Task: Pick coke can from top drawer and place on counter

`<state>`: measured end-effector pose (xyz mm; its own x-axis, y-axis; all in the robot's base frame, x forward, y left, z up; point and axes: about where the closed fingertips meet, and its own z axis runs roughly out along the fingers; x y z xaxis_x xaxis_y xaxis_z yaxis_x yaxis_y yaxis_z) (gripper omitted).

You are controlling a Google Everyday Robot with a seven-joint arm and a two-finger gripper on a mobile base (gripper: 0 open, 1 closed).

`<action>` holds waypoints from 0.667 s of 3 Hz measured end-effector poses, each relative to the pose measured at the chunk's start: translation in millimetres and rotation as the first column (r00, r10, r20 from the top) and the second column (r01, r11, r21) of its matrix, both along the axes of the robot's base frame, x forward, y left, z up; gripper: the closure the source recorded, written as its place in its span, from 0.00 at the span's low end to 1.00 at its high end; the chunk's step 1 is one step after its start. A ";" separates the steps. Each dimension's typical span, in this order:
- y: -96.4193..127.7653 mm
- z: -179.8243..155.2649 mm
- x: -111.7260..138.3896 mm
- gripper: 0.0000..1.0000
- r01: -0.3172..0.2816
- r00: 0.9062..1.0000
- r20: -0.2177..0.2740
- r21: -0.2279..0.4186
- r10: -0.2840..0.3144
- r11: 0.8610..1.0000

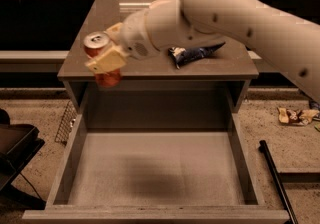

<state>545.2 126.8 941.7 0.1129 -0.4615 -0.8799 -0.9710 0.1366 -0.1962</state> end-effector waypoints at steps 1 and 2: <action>53.7 17.0 53.1 1.00 0.055 0.998 -0.024 0.079 -0.053 0.995; 89.8 22.2 104.8 1.00 0.118 0.993 -0.014 0.148 -0.117 0.982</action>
Offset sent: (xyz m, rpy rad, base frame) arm 0.1794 0.1299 0.0245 0.2444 -0.0204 -0.2162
